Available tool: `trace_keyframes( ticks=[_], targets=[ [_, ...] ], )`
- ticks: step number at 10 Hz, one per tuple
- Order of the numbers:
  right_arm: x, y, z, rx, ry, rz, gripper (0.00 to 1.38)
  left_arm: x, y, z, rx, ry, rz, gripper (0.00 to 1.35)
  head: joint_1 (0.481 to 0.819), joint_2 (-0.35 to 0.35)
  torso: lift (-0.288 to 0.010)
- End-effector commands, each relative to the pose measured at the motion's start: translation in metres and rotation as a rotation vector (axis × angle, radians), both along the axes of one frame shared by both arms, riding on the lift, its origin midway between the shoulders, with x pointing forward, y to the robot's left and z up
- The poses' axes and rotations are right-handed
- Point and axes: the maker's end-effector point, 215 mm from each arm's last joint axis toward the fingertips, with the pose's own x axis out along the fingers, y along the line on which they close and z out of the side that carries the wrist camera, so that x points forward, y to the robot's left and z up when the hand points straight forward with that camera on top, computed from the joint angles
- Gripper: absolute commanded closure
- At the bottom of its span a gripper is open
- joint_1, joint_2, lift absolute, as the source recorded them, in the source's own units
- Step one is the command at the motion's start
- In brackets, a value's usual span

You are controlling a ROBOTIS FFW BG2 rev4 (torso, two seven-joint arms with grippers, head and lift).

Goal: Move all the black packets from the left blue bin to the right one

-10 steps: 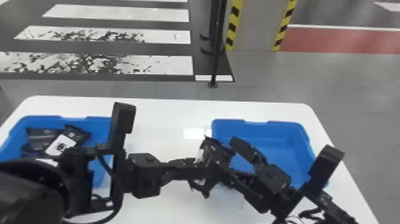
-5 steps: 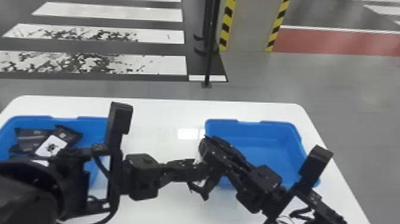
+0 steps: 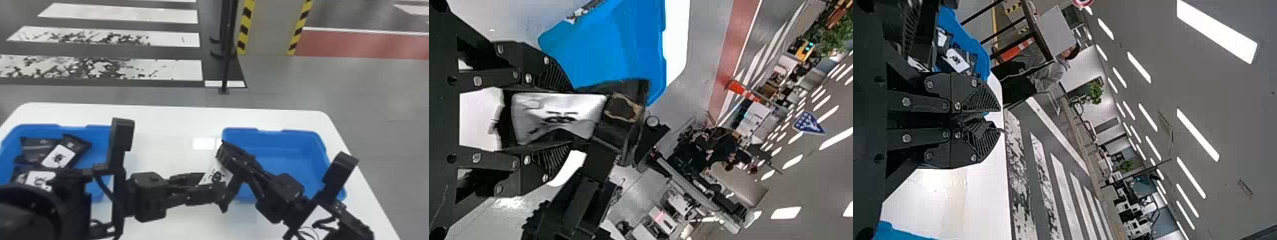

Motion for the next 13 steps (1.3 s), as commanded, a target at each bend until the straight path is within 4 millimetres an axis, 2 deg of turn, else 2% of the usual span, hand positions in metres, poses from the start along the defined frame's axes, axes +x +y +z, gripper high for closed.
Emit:
trace_keyframes(
  ticks=[1,3,5,8,9,11,12,13],
  targets=[
    [0.019,-0.014,-0.003,-0.028,-0.013,-0.014,1.27,-0.005,0.017,-0.008,-0.005,0.027,0.043,0.11,0.695,-0.095,-0.144],
    [0.045,-0.037,-0.027,-0.084,0.007,-0.044,1.27,-0.016,0.042,-0.013,-0.001,0.050,0.110,0.13,0.695,-0.087,-0.144],
    [0.079,-0.076,-0.048,-0.148,0.020,-0.109,1.27,-0.027,0.071,-0.019,0.017,0.074,0.179,0.13,0.695,-0.085,-0.144],
    [0.116,-0.140,-0.069,-0.237,0.034,-0.221,1.23,-0.026,0.109,-0.022,0.053,0.072,0.274,0.13,0.695,-0.109,-0.144],
    [0.119,-0.154,-0.080,-0.245,0.056,-0.243,1.04,-0.024,0.125,-0.023,0.071,0.067,0.308,0.14,0.695,-0.119,-0.144],
    [0.117,-0.180,-0.087,-0.301,0.062,-0.285,0.45,-0.021,0.151,-0.019,0.097,0.050,0.360,0.13,0.695,-0.119,-0.144],
    [0.106,-0.206,-0.074,-0.396,0.031,-0.352,0.21,-0.016,0.167,-0.015,0.118,0.031,0.395,0.13,0.695,-0.120,-0.144],
    [0.081,-0.220,-0.052,-0.456,-0.010,-0.427,0.10,-0.013,0.177,-0.010,0.125,0.018,0.414,0.13,0.695,-0.128,-0.144]
  ],
)
